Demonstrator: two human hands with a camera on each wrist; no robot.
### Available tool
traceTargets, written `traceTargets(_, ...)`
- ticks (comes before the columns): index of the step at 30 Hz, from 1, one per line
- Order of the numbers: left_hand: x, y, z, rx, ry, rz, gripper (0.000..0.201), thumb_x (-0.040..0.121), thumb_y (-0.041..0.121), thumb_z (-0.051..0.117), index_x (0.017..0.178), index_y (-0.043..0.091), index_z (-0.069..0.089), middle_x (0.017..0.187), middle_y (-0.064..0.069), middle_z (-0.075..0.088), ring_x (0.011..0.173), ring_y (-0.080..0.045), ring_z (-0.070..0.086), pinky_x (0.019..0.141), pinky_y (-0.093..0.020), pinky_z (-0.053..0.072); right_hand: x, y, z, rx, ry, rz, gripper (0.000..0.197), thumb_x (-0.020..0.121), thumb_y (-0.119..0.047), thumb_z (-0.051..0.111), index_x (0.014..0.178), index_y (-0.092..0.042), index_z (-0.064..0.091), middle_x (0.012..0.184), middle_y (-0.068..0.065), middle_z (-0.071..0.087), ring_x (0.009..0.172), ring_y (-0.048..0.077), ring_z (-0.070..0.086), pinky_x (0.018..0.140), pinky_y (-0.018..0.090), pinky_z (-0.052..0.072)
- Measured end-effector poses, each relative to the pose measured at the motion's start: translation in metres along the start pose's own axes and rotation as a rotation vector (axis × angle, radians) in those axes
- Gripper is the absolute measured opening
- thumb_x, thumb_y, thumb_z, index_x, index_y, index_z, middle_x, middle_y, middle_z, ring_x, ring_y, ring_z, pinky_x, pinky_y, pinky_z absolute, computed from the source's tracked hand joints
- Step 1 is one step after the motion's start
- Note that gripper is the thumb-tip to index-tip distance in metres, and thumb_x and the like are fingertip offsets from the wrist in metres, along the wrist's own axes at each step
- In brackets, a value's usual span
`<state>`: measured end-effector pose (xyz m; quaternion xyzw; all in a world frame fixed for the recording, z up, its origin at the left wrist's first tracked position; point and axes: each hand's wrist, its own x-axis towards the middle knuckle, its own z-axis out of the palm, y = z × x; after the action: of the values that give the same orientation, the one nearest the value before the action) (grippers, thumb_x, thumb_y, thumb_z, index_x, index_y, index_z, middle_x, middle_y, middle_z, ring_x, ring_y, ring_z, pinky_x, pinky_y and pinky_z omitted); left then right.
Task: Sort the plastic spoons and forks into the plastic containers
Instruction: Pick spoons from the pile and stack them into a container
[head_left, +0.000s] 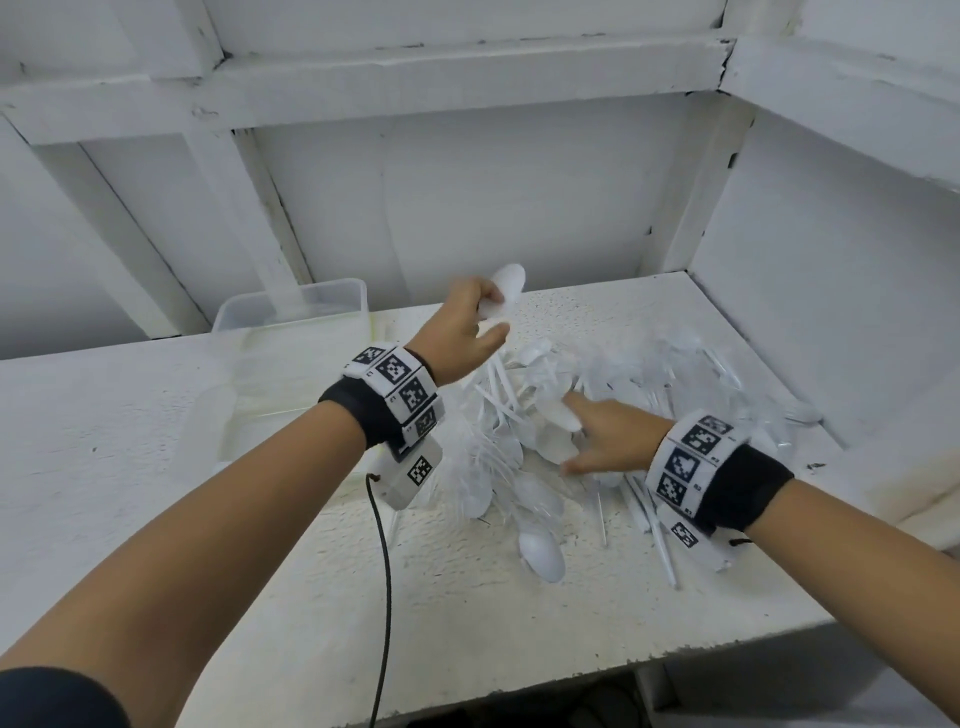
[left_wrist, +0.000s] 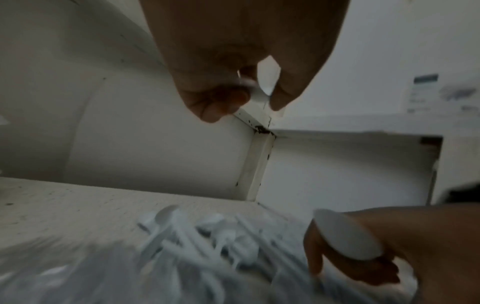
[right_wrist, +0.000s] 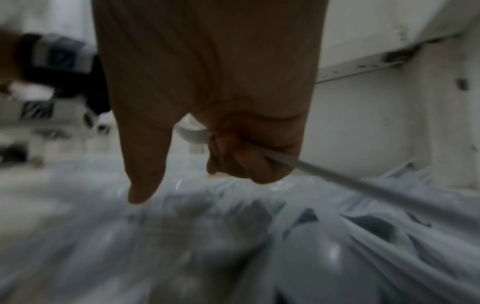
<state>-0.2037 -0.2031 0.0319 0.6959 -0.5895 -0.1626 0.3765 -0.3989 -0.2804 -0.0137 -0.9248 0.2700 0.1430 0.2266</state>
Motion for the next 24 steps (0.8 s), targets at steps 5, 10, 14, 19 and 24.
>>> traceTargets(5,-0.011,-0.018,0.010,0.047,-0.051,-0.130,0.032,0.096,0.005,0.040,0.128,0.007,0.041,0.120,-0.009,0.047,0.063,-0.003,0.041,0.053,-0.005,0.035,0.005,0.002,0.021,-0.187,0.032,-0.002,0.022,0.091,-0.024,0.052,0.107,-0.009,0.055,0.106,0.009,0.061,0.097,0.026,0.059,0.081,0.035,0.047)
traceTargets(10,-0.019,-0.016,0.016,0.023,-0.103,-0.167,0.048,0.097,0.015,0.044,0.141,0.019,0.026,0.105,-0.007,0.050,0.083,-0.026,0.058,0.076,-0.027,0.043,-0.003,0.003,-0.010,-0.036,0.280,-0.119,0.020,0.091,-0.021,0.057,0.089,-0.002,0.062,0.085,0.003,0.046,0.081,0.021,0.050,0.069,0.027,0.033)
traceTargets(14,-0.019,-0.015,0.027,0.075,-0.133,-0.215,0.046,0.096,0.024,0.047,0.139,0.013,0.035,0.106,-0.010,0.059,0.095,-0.024,0.058,0.069,-0.022,0.040,-0.015,-0.014,-0.040,0.176,0.453,-0.134,0.028,0.093,-0.027,0.053,0.068,-0.016,0.045,0.072,-0.006,0.036,0.064,0.007,0.035,0.058,0.015,0.030)
traceTargets(19,-0.017,-0.005,0.044,-0.001,-0.148,-0.193,0.035,0.095,0.027,0.049,0.126,0.011,0.043,0.076,0.004,0.050,0.065,-0.008,0.047,0.054,-0.013,0.032,-0.012,-0.033,-0.049,1.020,0.651,-0.040,0.023,0.098,-0.022,0.045,0.082,-0.008,0.054,0.083,0.007,0.059,0.077,0.015,0.058,0.065,0.010,0.048)
traceTargets(24,-0.004,-0.005,0.048,-0.016,-0.070,-0.262,0.016,0.096,0.025,0.048,0.101,0.012,0.039,0.063,0.006,0.042,0.052,-0.006,0.037,0.046,-0.016,0.027,-0.010,-0.032,-0.051,1.451,0.782,0.007,0.032,0.101,-0.024,0.035,0.077,-0.009,0.050,0.069,0.008,0.064,0.066,0.023,0.067,0.075,0.040,0.054)
